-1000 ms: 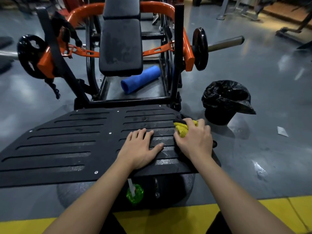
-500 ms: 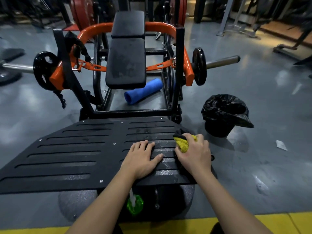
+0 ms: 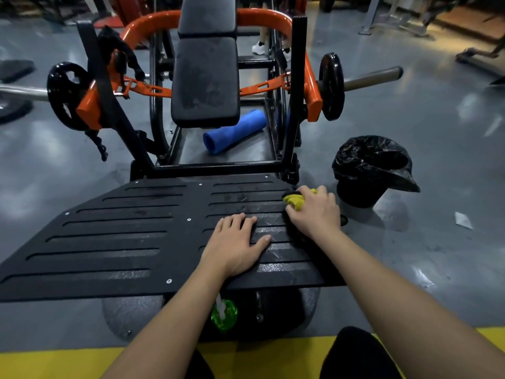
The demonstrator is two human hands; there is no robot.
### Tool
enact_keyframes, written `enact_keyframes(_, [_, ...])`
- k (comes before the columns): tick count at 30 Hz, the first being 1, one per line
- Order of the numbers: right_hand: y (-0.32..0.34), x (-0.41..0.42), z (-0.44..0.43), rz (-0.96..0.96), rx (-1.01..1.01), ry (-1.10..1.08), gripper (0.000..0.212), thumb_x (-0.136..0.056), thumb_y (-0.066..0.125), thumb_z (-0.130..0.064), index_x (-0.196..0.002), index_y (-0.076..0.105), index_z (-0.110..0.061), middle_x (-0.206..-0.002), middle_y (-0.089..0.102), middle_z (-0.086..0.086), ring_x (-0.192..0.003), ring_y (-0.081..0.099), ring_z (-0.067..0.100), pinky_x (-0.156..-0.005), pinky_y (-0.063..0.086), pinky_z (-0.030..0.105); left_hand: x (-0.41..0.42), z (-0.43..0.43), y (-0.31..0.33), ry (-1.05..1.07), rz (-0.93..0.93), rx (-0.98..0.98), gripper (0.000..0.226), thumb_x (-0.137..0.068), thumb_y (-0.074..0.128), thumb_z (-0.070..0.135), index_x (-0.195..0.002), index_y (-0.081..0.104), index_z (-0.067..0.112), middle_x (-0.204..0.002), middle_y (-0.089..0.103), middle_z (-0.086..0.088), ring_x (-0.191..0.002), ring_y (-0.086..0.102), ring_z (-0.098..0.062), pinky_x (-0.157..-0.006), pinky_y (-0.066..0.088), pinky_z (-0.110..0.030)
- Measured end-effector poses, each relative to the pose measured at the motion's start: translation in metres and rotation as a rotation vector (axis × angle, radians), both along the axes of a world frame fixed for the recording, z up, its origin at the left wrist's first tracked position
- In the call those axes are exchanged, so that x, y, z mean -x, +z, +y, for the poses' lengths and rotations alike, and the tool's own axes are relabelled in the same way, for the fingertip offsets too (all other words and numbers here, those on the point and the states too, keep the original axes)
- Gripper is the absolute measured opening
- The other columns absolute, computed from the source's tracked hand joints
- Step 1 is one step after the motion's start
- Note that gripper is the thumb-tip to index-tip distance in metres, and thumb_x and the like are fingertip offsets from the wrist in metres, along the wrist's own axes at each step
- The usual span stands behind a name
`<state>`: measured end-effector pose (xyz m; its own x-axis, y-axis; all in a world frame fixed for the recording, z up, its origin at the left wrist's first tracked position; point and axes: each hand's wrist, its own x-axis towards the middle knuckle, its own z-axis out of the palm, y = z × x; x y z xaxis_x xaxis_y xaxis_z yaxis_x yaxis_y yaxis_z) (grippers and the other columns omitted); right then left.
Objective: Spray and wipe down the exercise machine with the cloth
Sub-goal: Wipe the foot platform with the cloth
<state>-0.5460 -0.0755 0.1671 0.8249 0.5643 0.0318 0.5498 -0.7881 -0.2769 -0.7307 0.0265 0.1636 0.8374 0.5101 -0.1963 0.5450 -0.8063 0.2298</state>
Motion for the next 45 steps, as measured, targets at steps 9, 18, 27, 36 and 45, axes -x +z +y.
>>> enact_keyframes(9, [-0.013, -0.04, 0.088, 0.037, -0.026, -0.023, 0.046, -0.084, 0.062, -0.055, -0.122, 0.06, -0.029, -0.121, 0.055, 0.013, -0.112, 0.056, 0.038, -0.093, 0.048, 0.043, -0.003, 0.005, -0.007, 0.009, -0.02, 0.005, 0.077, -0.099, 0.025, 0.074, -0.16, 0.025, 0.028, -0.169, 0.021, -0.001, -0.155, 0.014, -0.022, -0.128, 0.007, -0.042])
enact_keyframes(18, [0.0, -0.026, 0.047, 0.053, -0.015, 0.057, 0.054, -0.08, 0.061, -0.061, -0.125, 0.059, -0.031, -0.12, 0.06, 0.012, -0.114, 0.06, 0.037, -0.092, 0.048, 0.038, -0.002, 0.003, -0.005, 0.002, -0.044, 0.015, 0.075, -0.1, 0.028, 0.072, -0.159, 0.028, 0.026, -0.168, 0.023, -0.003, -0.155, 0.016, -0.023, -0.128, 0.008, -0.043])
enact_keyframes(27, [0.053, 0.042, -0.031, 0.142, 0.073, 0.095, 0.049, -0.082, 0.064, -0.06, -0.122, 0.063, -0.033, -0.122, 0.07, 0.005, -0.115, 0.062, 0.031, -0.089, 0.049, 0.037, -0.001, 0.002, -0.002, 0.0, -0.03, 0.031, 0.074, -0.101, 0.029, 0.07, -0.158, 0.03, 0.023, -0.166, 0.026, -0.005, -0.153, 0.019, -0.026, -0.127, 0.01, -0.045])
enact_keyframes(36, [0.045, 0.092, -0.053, 0.04, 0.02, 0.028, 0.057, -0.08, 0.061, -0.063, -0.127, 0.058, -0.031, -0.118, 0.062, 0.006, -0.112, 0.058, 0.032, -0.09, 0.048, 0.039, 0.0, 0.007, -0.008, -0.007, -0.071, 0.031, 0.072, -0.101, 0.031, 0.069, -0.156, 0.035, 0.022, -0.158, 0.036, -0.006, -0.147, 0.028, -0.029, -0.125, 0.015, -0.045])
enact_keyframes(45, [0.003, 0.026, 0.019, 0.039, -0.098, -0.076, 0.057, -0.081, 0.062, -0.058, -0.129, 0.055, -0.028, -0.122, 0.055, 0.009, -0.114, 0.053, 0.035, -0.092, 0.046, 0.041, -0.001, 0.006, -0.008, -0.014, -0.075, 0.005, 0.07, -0.102, 0.029, 0.067, -0.157, 0.031, 0.024, -0.163, 0.03, -0.004, -0.151, 0.022, -0.026, -0.127, 0.011, -0.044])
